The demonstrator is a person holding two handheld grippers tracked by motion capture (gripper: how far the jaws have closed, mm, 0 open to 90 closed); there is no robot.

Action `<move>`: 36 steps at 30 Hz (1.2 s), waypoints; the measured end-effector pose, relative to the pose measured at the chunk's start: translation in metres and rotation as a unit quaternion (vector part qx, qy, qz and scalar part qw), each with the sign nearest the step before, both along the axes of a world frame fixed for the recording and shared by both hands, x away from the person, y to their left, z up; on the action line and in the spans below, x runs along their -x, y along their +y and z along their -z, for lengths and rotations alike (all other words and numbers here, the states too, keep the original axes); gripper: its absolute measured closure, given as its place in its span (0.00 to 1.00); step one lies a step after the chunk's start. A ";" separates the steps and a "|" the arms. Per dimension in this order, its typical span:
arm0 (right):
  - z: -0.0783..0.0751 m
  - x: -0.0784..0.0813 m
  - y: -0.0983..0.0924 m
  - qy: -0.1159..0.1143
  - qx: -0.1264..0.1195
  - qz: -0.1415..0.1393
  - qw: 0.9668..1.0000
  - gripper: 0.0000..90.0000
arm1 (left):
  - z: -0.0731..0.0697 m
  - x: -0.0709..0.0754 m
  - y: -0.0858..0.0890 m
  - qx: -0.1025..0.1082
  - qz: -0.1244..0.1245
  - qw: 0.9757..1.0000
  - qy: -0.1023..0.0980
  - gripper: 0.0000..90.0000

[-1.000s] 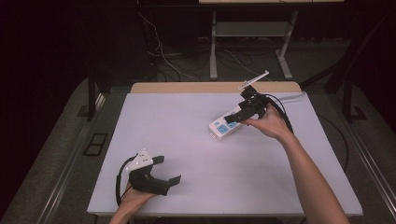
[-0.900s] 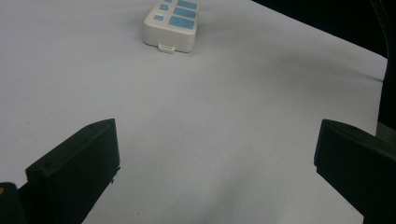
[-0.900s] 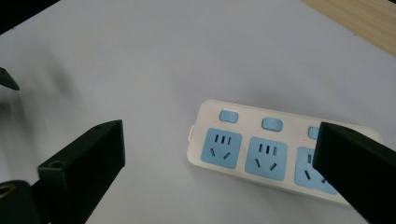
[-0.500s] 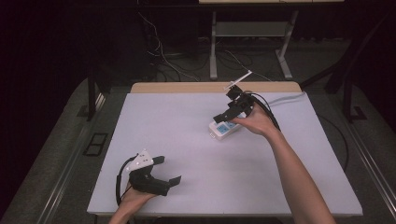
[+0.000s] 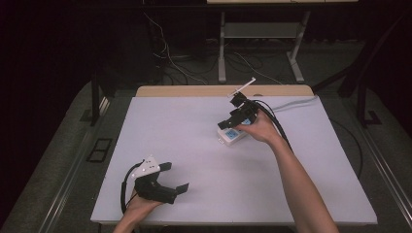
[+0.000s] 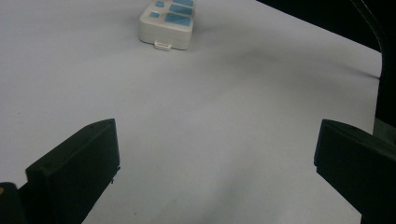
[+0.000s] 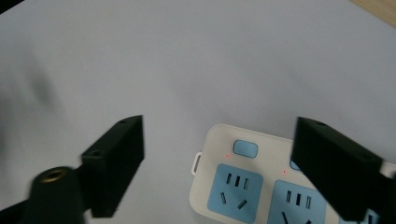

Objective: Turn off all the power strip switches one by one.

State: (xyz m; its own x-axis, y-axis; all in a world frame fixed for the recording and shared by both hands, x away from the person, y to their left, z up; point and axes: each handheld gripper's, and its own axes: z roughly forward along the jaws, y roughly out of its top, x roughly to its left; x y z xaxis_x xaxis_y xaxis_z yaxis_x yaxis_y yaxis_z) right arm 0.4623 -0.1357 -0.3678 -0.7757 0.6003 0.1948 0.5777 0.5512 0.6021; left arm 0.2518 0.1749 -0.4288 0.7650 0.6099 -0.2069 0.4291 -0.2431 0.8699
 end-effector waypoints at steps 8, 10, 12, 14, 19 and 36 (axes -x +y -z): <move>0.013 -0.006 0.003 0.025 -0.001 0.007 1.000 0.83 | 0.000 0.000 0.000 -0.001 0.002 1.000 -0.001 0.00; 0.017 -0.007 0.003 0.020 0.000 0.007 1.000 0.96 | 0.000 0.000 0.000 -0.001 0.002 1.000 -0.001 0.00; 0.019 -0.008 0.004 0.014 0.006 0.013 1.000 1.00 | 0.000 0.000 0.001 -0.001 0.002 1.000 -0.001 0.00; 0.022 -0.009 0.005 0.012 0.009 0.015 1.000 1.00 | 0.000 0.000 0.001 -0.001 0.001 1.000 -0.001 0.00; 0.030 -0.012 0.007 0.017 0.023 0.024 0.999 1.00 | 0.000 0.000 0.002 -0.001 0.000 1.000 -0.001 0.00; 0.046 -0.011 0.002 0.000 0.009 0.025 1.000 1.00 | 0.000 0.000 0.001 -0.004 0.004 1.000 0.000 0.00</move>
